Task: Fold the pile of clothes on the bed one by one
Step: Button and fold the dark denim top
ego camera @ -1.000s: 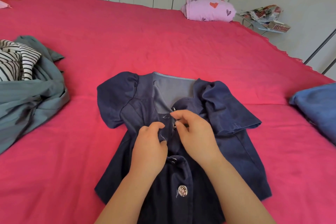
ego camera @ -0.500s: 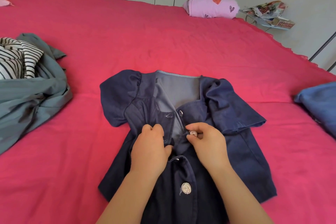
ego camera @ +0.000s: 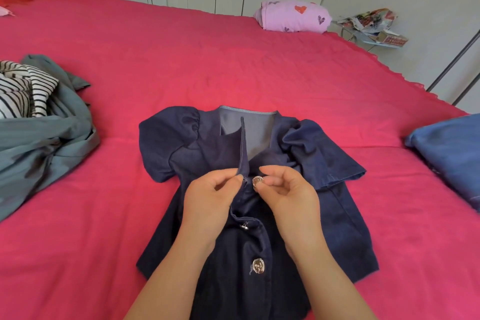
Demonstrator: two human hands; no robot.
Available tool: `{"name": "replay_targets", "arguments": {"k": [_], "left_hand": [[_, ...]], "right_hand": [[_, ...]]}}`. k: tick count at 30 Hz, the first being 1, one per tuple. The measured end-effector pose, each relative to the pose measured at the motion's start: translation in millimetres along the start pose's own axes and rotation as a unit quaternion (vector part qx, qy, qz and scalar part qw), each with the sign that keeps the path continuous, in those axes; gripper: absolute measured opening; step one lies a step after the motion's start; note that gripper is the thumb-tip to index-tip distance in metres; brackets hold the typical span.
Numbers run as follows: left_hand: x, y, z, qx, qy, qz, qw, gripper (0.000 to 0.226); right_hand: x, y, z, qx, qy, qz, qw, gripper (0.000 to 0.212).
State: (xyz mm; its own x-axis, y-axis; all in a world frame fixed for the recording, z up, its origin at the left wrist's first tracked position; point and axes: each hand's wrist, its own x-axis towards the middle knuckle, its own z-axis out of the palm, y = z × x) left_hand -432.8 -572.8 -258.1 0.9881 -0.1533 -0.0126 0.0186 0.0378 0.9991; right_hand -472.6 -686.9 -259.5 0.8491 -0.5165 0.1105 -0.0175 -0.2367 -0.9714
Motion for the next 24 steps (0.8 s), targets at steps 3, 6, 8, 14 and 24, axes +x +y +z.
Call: {"name": "replay_targets", "arguments": {"k": [3,6,8,14,24], "left_hand": [[0.6,-1.8,0.4,-0.001,0.003,-0.013,1.0,0.017],[2.3,-2.8,-1.7,0.015,-0.003,-0.023,1.0,0.015],[2.3,-0.8,-2.9,0.035,-0.012,-0.011,0.999,0.017],[1.4,0.4,-4.1,0.071,-0.017,0.008,0.997,0.022],[2.5,-2.0,-6.6,0.159,-0.058,0.061,0.984,0.021]], "right_hand": [[-2.0,2.6,3.5,0.019,0.013,0.004,1.0,0.023],[-1.4,3.2,4.6,0.007,0.01,0.0,1.0,0.023],[-1.2,1.4,4.7,-0.017,0.001,-0.014,1.0,0.024],[-2.6,3.4,7.4,-0.057,0.001,-0.027,0.998,0.02],[-5.3,-1.1,4.1,-0.099,0.014,-0.051,0.994,0.029]]}}
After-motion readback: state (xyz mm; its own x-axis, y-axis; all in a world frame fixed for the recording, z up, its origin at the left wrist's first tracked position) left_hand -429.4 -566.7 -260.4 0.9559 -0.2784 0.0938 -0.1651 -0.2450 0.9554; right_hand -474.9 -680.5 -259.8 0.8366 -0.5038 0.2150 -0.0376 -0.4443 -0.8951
